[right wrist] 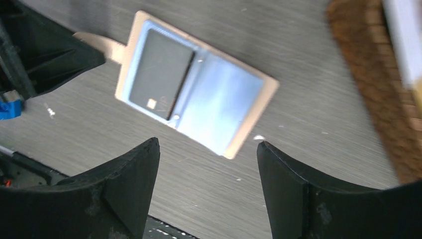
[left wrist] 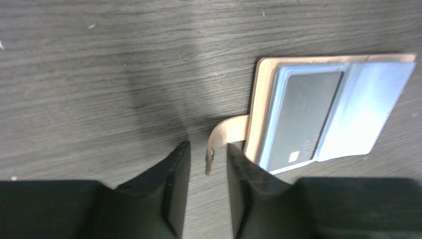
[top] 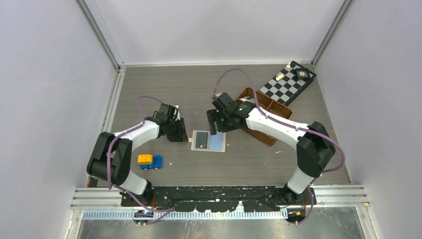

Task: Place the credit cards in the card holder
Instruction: Insert the credit card into the card holder, then pick up the credit card from the storage box.

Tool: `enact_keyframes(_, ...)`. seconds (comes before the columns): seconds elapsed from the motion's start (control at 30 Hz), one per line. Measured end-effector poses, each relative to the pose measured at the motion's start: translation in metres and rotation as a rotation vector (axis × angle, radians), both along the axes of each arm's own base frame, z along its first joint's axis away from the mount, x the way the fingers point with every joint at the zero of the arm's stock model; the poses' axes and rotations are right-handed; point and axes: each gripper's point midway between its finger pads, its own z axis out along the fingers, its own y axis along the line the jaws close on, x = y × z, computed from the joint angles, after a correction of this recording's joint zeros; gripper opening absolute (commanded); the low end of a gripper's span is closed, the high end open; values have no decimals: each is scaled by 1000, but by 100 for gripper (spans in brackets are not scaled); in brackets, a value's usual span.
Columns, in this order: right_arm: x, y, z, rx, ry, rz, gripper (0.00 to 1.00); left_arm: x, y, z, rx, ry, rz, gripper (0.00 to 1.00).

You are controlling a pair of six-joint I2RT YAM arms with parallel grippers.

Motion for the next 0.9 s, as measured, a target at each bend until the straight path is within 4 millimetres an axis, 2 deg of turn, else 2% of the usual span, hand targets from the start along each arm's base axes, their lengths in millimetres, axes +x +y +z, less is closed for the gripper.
enact_keyframes(0.13,20,-32,15,-53,-57,-39,80,1,1,8,-8,-20,3,70)
enact_keyframes(0.23,39,-62,21,-102,-86,-77,81,3,1,26,-21,-58,7,78)
enact_keyframes(0.37,58,-91,23,-154,-110,-95,81,6,1,65,-43,-129,6,85)
enact_keyframes(0.47,67,-102,25,-183,-124,-76,81,8,1,110,-64,-222,-7,88)
enact_keyframes(0.57,79,-99,29,-191,-147,-35,81,8,3,148,-66,-310,-29,91)
enact_keyframes(0.67,90,-92,26,-192,-157,17,81,4,7,173,-59,-370,-57,94)
enact_keyframes(0.77,98,-84,16,-190,-143,74,81,-3,12,177,-30,-378,-87,95)
enact_keyframes(0.9,100,-75,-1,-182,-106,134,80,-11,21,167,33,-351,-122,96)
